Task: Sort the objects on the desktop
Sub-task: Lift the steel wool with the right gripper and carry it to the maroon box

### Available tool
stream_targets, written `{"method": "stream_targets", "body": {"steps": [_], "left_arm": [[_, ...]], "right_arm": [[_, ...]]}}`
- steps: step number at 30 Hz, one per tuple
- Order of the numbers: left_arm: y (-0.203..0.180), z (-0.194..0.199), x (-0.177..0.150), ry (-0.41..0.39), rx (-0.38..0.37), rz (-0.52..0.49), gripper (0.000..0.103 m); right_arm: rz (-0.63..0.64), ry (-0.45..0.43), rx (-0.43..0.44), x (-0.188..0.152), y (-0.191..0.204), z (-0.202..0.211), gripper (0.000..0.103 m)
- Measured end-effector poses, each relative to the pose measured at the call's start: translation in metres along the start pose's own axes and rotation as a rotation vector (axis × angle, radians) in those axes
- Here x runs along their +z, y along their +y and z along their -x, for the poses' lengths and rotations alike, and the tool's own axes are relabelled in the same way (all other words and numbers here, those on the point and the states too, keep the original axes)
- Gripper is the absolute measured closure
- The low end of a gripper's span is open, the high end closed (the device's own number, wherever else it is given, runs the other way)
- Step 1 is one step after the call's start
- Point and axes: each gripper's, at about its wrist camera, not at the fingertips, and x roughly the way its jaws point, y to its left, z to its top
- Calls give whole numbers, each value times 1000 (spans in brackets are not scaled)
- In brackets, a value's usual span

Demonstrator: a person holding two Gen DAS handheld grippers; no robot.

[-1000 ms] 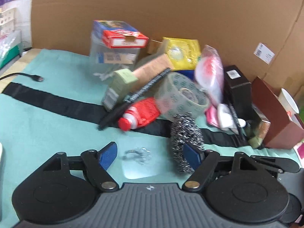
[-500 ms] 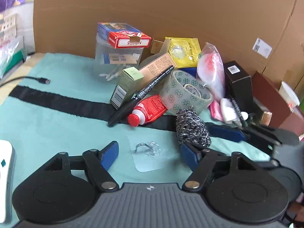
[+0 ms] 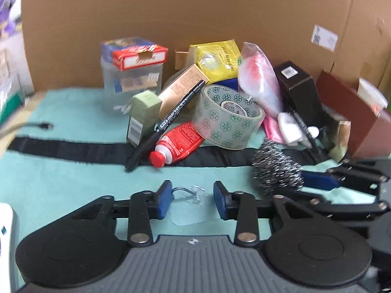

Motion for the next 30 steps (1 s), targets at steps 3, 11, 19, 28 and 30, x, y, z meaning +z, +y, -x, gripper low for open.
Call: {"method": "stream_targets", "body": {"steps": [3,11,19,28,30], "left_arm": [[-5,1,-1,2,-15,-25,79],[-12,12,0,-17,-18,-6,88],[-27,28,6,-47,-42,-4,88],[-68,54,37,-138,-118,-63,88],[-82,57,47,-159,-149,-77,88]], "right_arm": [[-37,-2,6,-3,-5,1,76],[-37,-20,7,-5,-4,11,76],[-58,-80,-18,-3,-14,36,76],[-88,-174,-69,-1,-33,75,76],[-100,-201,-93,-1,-41,86,76]]}}
